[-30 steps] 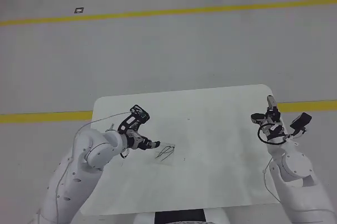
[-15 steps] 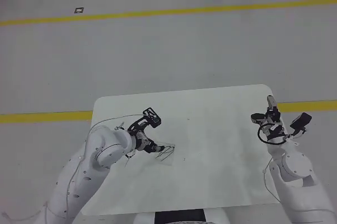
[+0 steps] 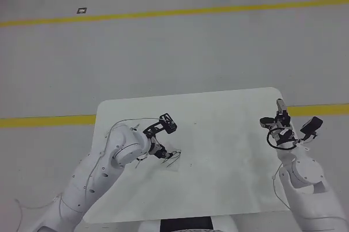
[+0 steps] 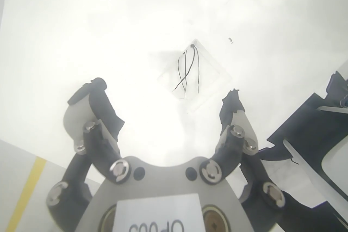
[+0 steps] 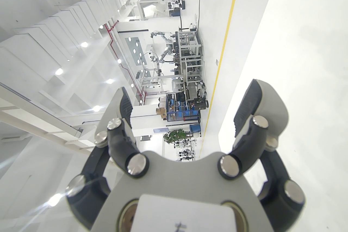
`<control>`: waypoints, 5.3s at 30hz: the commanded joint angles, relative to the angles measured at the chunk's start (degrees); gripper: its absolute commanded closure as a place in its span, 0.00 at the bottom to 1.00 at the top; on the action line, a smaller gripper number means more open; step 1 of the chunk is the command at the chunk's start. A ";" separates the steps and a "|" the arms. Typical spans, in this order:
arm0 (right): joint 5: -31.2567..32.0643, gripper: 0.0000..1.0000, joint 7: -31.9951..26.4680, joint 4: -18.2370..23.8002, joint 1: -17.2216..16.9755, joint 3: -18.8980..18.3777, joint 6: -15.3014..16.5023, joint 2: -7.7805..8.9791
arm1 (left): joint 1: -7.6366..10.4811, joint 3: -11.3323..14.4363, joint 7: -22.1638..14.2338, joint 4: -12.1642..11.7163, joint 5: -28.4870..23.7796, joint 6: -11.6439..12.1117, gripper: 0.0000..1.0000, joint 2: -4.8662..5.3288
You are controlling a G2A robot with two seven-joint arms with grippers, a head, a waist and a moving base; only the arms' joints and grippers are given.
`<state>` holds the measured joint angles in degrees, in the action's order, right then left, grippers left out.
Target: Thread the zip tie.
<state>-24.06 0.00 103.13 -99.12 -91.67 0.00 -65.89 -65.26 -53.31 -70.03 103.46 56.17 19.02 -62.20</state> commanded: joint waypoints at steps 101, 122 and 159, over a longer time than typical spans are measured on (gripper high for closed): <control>0.00 0.00 0.00 0.00 0.00 0.00 0.00 0.00 | 19.57 32.93 4.80 -18.49 -2.40 0.46 0.77 -2.36; 0.00 0.00 0.00 0.00 0.00 0.00 0.00 0.00 | 21.29 35.05 5.99 -22.00 -3.29 0.46 1.00 -3.64; 0.00 0.00 0.00 0.00 0.00 0.00 0.00 0.00 | 17.80 30.48 0.11 -12.24 -1.66 0.02 0.80 0.42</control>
<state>-24.06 0.00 103.13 -99.12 -91.67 0.00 -65.89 -47.65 -23.09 -69.85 91.59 54.60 18.94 -61.59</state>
